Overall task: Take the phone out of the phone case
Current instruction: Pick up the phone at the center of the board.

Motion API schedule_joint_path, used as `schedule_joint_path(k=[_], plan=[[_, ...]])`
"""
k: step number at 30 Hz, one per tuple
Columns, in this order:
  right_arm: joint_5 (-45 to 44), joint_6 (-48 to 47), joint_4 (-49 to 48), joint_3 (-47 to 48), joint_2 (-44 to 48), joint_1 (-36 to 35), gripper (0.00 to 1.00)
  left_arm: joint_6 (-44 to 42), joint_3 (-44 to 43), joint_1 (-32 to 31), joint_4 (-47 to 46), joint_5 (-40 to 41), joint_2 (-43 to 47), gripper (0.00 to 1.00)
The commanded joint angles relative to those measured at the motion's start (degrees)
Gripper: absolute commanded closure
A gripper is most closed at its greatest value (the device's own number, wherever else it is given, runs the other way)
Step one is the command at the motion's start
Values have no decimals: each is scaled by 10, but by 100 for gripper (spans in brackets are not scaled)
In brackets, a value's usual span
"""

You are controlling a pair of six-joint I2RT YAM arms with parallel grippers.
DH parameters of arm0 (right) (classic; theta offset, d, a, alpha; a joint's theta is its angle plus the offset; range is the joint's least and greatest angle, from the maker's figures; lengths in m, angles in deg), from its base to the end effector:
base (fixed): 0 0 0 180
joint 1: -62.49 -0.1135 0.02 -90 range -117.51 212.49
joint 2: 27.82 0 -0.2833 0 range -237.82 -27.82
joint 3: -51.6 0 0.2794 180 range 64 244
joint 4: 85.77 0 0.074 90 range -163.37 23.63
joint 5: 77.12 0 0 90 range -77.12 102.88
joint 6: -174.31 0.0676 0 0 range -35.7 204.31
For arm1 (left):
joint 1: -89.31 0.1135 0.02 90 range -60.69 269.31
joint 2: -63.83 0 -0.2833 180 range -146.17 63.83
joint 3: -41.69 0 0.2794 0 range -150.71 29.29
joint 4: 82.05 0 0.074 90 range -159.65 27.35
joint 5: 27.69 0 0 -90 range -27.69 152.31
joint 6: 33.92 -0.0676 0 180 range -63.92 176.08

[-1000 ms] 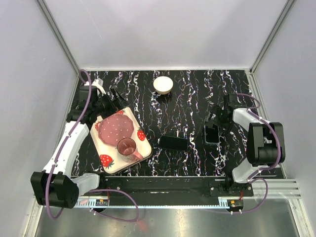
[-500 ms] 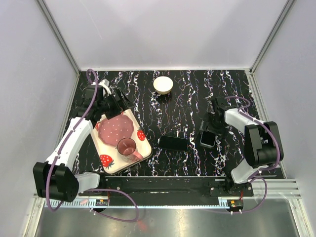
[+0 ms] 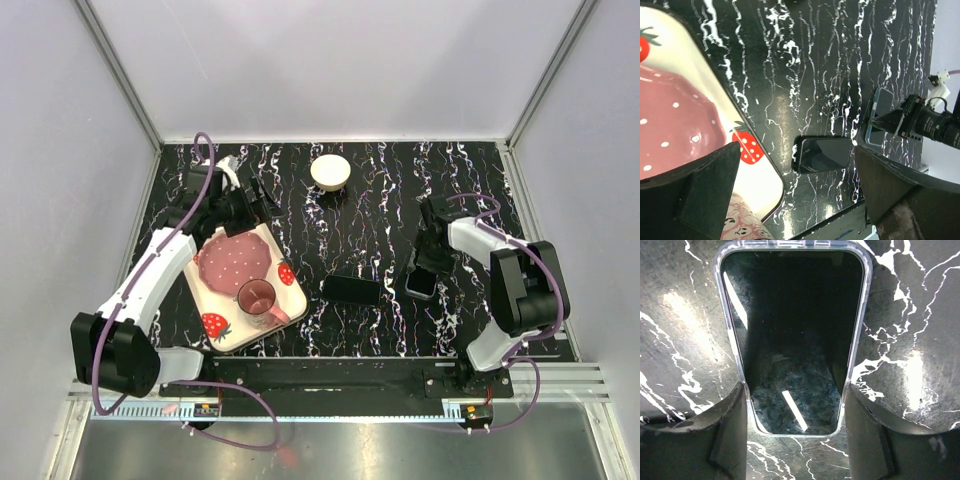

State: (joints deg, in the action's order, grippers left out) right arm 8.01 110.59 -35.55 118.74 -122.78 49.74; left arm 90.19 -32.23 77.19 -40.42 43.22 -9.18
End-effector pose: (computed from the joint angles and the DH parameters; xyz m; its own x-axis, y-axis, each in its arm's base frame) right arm 0.3142 0.0652 0.1271 -0.9453 0.2384 -0.2226 0.2407 0.9705 0.0173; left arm 0.3093 -0.0890 0.2989 -0.7753 -0.3755 -0.5079 0.0073 0.7987 -0.6017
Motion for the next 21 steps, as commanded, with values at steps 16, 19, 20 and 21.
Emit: schedule_joint_path(k=[16, 19, 20, 21], plan=[[208, 67, -195, -89, 156, -6, 70, 88, -162, -180, -137, -165, -300, 1], [235, 76, -226, -103, 173, -6, 71, 116, -187, -194, -174, -186, -346, 1], [244, 74, -233, -106, 174, -6, 71, 122, -193, -200, -178, -183, -356, 1], [250, 74, -240, -106, 174, -6, 72, 128, -202, -206, -179, -177, -368, 2]])
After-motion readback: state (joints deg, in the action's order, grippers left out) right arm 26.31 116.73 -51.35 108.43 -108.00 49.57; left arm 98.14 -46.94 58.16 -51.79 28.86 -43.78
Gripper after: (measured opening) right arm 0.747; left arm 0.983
